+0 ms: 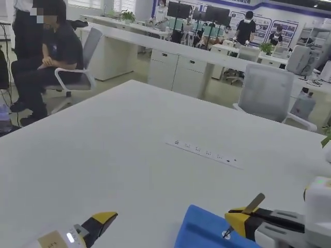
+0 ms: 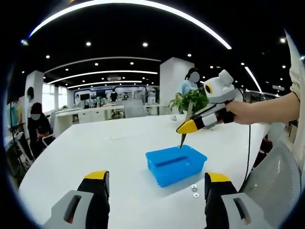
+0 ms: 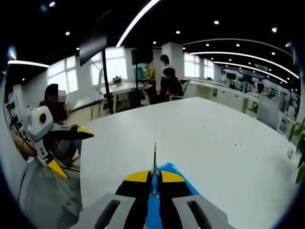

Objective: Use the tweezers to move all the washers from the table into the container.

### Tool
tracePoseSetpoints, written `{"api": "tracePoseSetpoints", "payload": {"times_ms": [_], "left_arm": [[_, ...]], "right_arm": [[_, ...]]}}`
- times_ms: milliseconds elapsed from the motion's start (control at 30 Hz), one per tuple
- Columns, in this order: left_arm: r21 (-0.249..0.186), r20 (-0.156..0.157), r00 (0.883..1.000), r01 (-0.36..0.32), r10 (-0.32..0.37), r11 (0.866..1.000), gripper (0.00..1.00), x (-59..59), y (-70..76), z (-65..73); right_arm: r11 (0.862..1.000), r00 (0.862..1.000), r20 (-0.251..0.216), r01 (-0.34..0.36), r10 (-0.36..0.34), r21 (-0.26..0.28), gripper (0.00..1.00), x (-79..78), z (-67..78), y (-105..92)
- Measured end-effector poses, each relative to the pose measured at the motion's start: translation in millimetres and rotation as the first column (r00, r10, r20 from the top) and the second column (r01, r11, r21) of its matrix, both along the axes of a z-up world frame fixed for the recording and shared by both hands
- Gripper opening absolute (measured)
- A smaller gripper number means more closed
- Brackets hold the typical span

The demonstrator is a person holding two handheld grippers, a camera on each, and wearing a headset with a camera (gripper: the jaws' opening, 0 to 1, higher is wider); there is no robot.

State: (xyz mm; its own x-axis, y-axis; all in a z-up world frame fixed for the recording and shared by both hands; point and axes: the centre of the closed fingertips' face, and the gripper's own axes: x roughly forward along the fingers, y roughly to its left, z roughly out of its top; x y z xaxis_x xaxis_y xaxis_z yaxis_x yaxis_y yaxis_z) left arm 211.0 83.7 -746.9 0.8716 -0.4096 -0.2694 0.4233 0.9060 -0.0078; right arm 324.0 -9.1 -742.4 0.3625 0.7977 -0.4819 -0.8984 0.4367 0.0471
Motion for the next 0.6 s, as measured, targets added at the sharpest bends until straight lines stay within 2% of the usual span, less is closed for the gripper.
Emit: {"api": "tracePoseSetpoints", "payload": {"times_ms": [267,600], "left_arm": [[0.011,-0.005,1.0,0.007,-0.007,1.0,0.83,-0.2,-1.3,-1.8],[0.011,0.0,1.0,0.005,-0.005,1.0,0.82,0.8,-0.4,-1.4]], "right_arm": [[0.999,0.999,-0.031,0.021,-0.022,-0.024,0.03,14.5,-19.7,-6.5],[0.998,0.996,-0.071,0.045,-0.047,-0.038,0.03,22.8,-37.6,-9.5]]}}
